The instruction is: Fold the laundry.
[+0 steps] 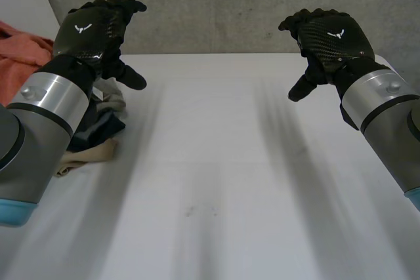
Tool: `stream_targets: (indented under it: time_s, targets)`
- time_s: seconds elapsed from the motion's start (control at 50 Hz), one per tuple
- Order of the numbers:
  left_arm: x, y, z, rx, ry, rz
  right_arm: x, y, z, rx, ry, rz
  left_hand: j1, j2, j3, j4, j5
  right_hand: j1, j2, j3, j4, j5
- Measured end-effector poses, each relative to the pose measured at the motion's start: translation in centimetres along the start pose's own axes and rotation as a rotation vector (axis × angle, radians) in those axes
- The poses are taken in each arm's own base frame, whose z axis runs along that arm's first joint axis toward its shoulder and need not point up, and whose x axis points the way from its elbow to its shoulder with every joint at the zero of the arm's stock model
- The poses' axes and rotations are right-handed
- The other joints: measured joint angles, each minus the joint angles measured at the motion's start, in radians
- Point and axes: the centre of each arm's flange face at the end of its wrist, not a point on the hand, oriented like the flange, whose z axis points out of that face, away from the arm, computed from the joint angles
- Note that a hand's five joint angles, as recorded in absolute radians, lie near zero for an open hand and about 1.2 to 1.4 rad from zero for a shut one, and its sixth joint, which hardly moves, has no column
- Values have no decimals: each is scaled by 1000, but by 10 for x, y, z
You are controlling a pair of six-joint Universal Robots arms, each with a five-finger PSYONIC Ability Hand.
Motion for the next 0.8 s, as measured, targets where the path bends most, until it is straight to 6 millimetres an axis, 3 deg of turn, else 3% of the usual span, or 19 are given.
stream_targets:
  time_s: [0.08, 0.16, 0.28, 0.34, 0.38, 0.46, 0.48, 0.52, 0.6, 0.62, 0.66, 0.7, 0.8]
  targets:
    - [-7, -5, 4, 19, -19, 17, 1, -1, 0, 4, 4, -1, -55, -68, -63, -70, -56, -37, -47, -60, -11, -21]
    - [-28, -11, 15, 44, -78, 64, 2, -2, 0, 5, 5, -1, -56, -72, -65, -74, -56, -37, -48, -62, -11, -21]
    - [-97, -10, 45, 43, -255, 237, 0, -2, -1, 3, 2, -1, -56, -72, -65, -74, -56, -37, -48, -62, -11, -21]
    - [-119, -4, 56, 23, -298, 305, -1, -2, -1, 3, -1, 0, -56, -72, -65, -74, -56, -37, -48, -62, -11, -21]
    - [-147, 6, 69, -12, -335, 396, -2, -2, -2, 1, -5, 0, -56, -72, -65, -74, -56, -37, -48, -62, -11, -21]
    - [-176, 21, 80, -57, -361, 480, -3, -2, -2, 0, -8, -1, -56, -72, -65, -74, -56, -37, -48, -62, -11, -21]
    - [-198, 34, 86, -96, -379, 538, -4, -2, -2, -1, -10, -2, -56, -72, -65, -74, -56, -37, -48, -62, -11, -21]
    - [-222, 51, 92, -144, -399, 597, -4, -1, -3, -3, -11, -4, -55, -70, -64, -72, -56, -37, -48, -62, -11, -21]
    - [-254, 80, 99, -218, -418, 665, -4, 0, -3, -6, -12, -8, 41, 18, 23, 21, 29, -37, -48, -62, -11, -21]
    - [-259, 86, 101, -233, -418, 671, -4, 1, -3, -7, -13, -9, 41, 18, 23, 21, 29, -37, -48, -62, -11, -21]
    - [-265, 98, 103, -259, -415, 678, -5, 2, -3, -11, -14, -11, 508, 432, 432, 433, 427, -37, -48, -62, -11, -21]
    - [-267, 106, 105, -281, -408, 677, -5, 3, -3, -16, -15, -14, 709, 716, 715, 721, 690, -37, -48, -62, -11, -21]
    - [-254, 103, 110, -270, -385, 666, -5, 5, -4, -23, -15, -23, 766, 866, 908, 915, 835, -37, -48, -62, -11, -21]
